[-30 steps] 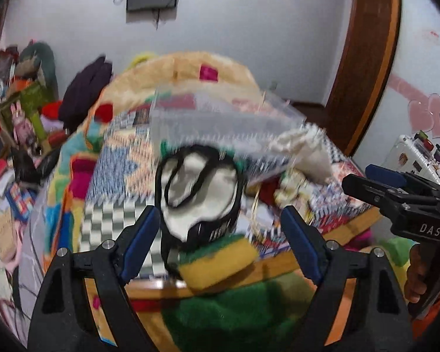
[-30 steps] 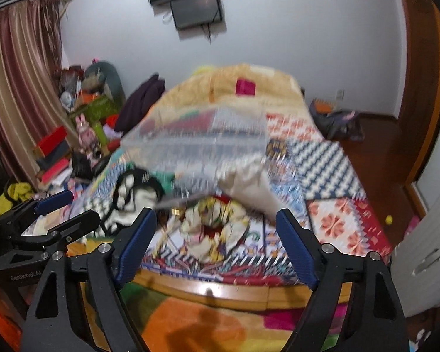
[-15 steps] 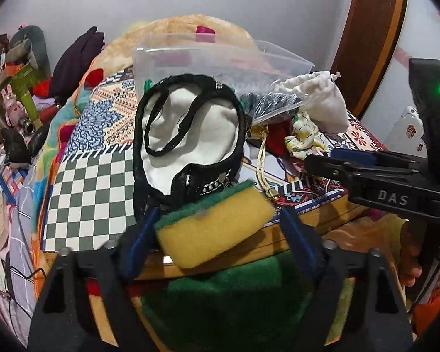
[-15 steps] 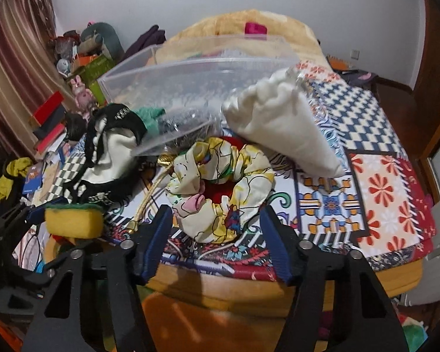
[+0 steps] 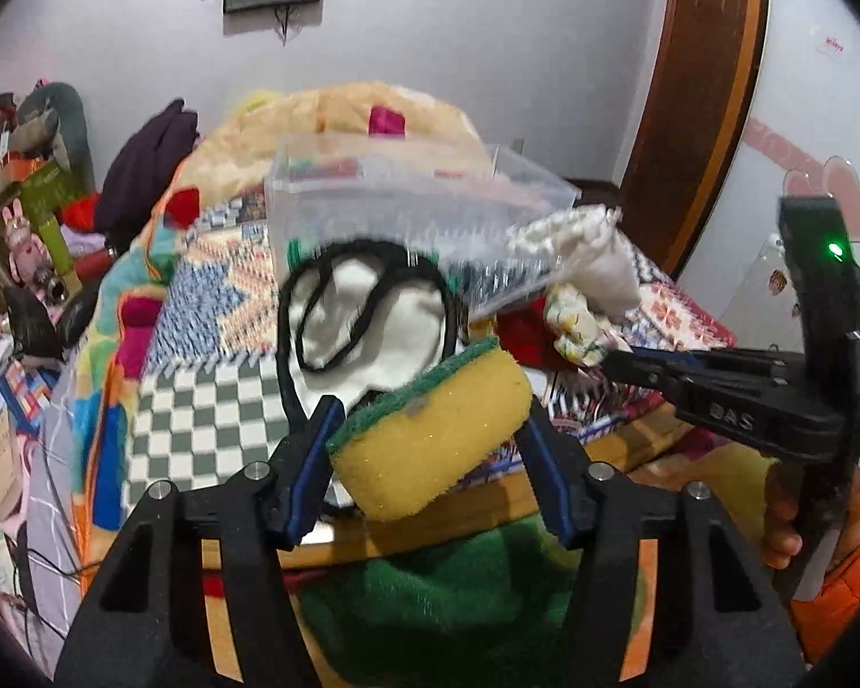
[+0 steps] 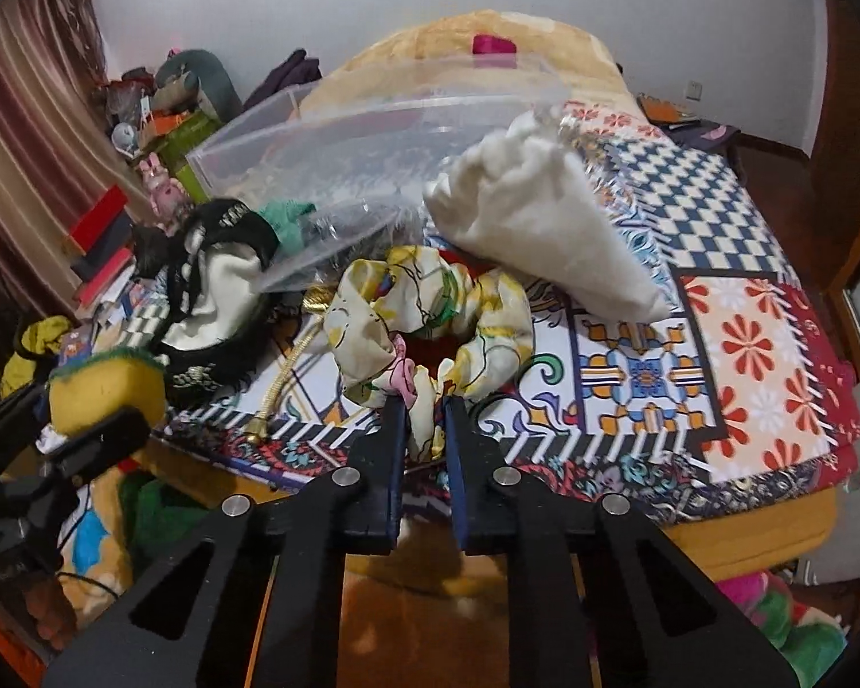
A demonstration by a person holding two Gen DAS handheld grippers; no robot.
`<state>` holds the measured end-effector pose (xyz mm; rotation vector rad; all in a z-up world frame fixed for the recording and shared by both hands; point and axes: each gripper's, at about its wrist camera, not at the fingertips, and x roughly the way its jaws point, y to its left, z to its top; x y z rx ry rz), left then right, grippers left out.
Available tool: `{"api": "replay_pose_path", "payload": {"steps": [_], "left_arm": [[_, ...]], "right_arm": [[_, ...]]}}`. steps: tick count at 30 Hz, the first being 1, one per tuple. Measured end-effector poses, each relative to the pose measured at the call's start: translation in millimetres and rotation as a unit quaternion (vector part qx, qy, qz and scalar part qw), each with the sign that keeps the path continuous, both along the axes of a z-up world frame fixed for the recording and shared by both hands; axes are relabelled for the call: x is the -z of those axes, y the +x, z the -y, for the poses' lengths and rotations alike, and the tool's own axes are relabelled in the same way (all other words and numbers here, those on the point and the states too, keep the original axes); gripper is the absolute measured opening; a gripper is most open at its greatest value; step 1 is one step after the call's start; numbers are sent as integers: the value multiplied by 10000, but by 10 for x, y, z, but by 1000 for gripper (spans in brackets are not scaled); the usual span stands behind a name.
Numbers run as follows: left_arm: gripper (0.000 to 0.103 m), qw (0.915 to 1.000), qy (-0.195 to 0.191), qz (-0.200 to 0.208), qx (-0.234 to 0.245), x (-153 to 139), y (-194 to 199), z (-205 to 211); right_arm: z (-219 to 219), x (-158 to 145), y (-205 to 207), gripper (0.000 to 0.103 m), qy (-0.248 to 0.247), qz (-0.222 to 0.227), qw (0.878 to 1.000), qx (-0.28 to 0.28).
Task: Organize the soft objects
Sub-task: 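Carry the sponge and scrunchie over the clear box while both tools open to drop them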
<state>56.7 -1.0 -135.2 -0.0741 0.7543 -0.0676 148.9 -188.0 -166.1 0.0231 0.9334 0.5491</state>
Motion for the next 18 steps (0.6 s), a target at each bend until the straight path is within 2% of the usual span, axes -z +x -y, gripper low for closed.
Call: {"api": "replay_pose_path", "payload": {"steps": [10, 15, 18], "left_arm": [[61, 9979, -107, 592, -218, -455, 209, -219], [61, 9959, -177, 839, -272, -664, 443, -309], [61, 9949, -207, 940, -311, -759, 624, -372]], "right_arm": [[180, -743, -229, 10, 308, 1003, 9945, 51], [-11, -1057, -136, 10, 450, 1434, 9886, 47], [-96, -1129, -34, 10, 437, 1629, 9857, 73]]}}
